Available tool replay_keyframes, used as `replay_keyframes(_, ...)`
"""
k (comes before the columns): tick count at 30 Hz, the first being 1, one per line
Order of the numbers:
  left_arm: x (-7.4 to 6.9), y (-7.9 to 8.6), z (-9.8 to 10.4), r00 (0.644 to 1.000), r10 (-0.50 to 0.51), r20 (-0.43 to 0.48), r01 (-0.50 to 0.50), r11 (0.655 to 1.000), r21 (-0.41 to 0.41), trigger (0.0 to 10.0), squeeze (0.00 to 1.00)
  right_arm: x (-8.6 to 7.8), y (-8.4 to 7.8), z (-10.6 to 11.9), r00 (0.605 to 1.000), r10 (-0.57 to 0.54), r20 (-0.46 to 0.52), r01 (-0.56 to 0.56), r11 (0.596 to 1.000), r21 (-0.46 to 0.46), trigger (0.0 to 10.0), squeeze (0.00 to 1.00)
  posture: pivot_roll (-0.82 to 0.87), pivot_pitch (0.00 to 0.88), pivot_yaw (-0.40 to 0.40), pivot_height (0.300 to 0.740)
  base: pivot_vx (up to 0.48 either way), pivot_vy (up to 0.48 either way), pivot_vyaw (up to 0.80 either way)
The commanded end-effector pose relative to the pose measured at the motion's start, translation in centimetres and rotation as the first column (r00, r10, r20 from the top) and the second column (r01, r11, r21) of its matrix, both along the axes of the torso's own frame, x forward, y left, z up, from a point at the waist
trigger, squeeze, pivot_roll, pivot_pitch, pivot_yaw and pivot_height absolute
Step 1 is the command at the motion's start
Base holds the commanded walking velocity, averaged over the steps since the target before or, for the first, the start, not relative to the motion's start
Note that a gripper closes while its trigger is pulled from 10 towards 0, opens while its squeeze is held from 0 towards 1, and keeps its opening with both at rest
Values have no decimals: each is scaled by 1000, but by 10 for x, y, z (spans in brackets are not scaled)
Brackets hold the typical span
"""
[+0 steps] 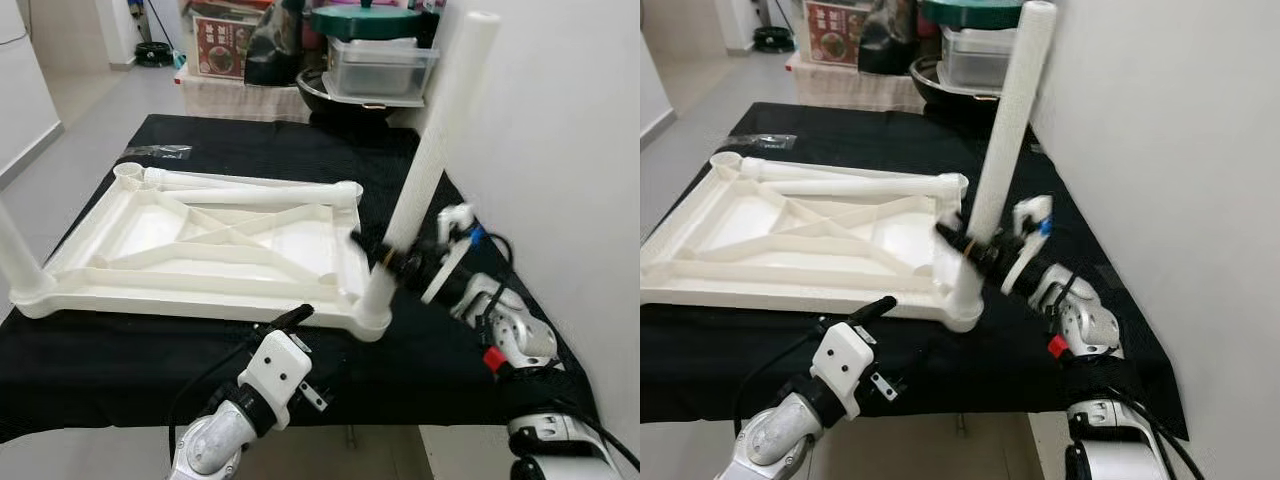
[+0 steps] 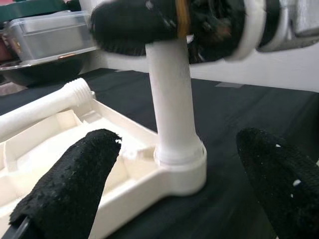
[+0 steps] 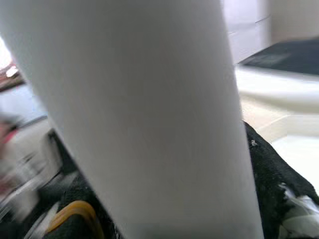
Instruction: Building children table
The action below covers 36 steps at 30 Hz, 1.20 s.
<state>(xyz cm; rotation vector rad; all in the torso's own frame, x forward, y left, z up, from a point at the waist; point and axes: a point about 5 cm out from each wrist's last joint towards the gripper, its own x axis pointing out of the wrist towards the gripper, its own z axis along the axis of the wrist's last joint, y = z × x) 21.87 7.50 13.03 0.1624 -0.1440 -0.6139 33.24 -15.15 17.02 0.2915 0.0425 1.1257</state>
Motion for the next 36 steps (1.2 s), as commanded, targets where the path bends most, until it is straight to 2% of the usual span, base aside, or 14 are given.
replay_keyframes(1, 0, 2, -3, 1000, 12, -11, -12, 1000, 3, 10000, 0, -7, 14, -9, 982, 189, -15, -190, 979, -70, 10000, 0, 139, 0, -122, 740, 0, 0, 0)
replay_keyframes(2, 0, 2, -3, 1000, 12, -11, -12, 1000, 3, 10000, 0, -7, 14, -9, 982, 189, -15, -190, 979, -70, 10000, 0, 139, 0, -122, 740, 0, 0, 0)
replay_keyframes(3, -1, 2, -3, 1000, 10, -9, -10, 1000, 8, 10000, 0, -4, 16, -8, 984, 181, -6, -181, 981, -69, 1059, 0, 139, 0, -122, 740, 0, 0, 0)
replay_keyframes(13, -2, 1, -3, 1000, 7, -11, -7, 1000, 8, 10000, 0, 22, 11, -14, 984, -173, 48, 178, 970, -168, 0, 0, 132, 0, -120, 740, 0, 0, 0)
replay_keyframes(17, -2, 0, -4, 1000, 6, -14, -6, 1000, 7, 10000, 0, 40, -15, -18, 773, -635, 15, 626, 758, -183, 0, 0, 124, 0, -118, 740, 0, 0, 0)
replay_keyframes(20, -2, 0, -5, 1000, 2, -17, -2, 1000, 7, 10000, 0, 36, -56, -32, 268, -963, -22, 923, 264, -279, 0, 0, 117, 0, -112, 740, 0, 0, 0)
replay_keyframes(21, -2, 0, -5, 1000, 2, -17, -2, 1000, 7, 10000, 0, 36, -56, -32, 268, -963, -22, 923, 264, -279, 0, 0, 117, 0, -112, 740, 0, 0, 0)
replay_keyframes(22, -2, 0, -5, 1000, 1, -17, -1, 1000, 8, 10000, 0, 29, -64, -36, 126, -992, -29, 948, 129, -292, 0, 0, 117, 0, -113, 740, 0, 0, 0)
replay_keyframes(23, -2, 0, -5, 1000, 1, -17, -1, 1000, 8, 10000, 0, 29, -64, -36, 126, -992, -29, 948, 129, -292, 0, 0, 117, 0, -113, 740, 0, 0, 0)
replay_keyframes(25, -2, -1, -5, 1000, 0, -17, 0, 1000, 7, 10000, 0, 14, -65, -46, -65, -996, -66, 947, -41, -320, 0, 0, 121, 0, -114, 740, 0, 0, 0)
replay_keyframes(31, -2, -1, -5, 1000, 1, -17, -1, 1000, 8, 10000, 0, 13, -37, -53, -89, -983, -162, 947, -33, -319, 1137, 0, 120, 0, -116, 740, 0, 0, 0)
replay_keyframes(32, -2, -1, -5, 1000, 1, -17, -1, 1000, 8, 10000, 0, 17, -27, -51, -48, -980, -191, 957, 10, -291, 10000, 0, 120, 0, -116, 740, 0, 0, 0)
replay_keyframes(33, -2, -1, -5, 1000, 1, -17, -1, 1000, 9, 10000, 0, 21, -19, -46, 7, -980, -198, 966, 57, -251, 10000, 780, 121, 0, -117, 740, 0, 0, 0)
replay_keyframes(36, -2, -1, -5, 1000, 2, -17, -2, 1000, 9, 10000, 0, 27, -7, -36, 97, -972, -216, 977, 134, -166, 10000, 1000, 121, 0, -117, 740, 0, 0, 0)
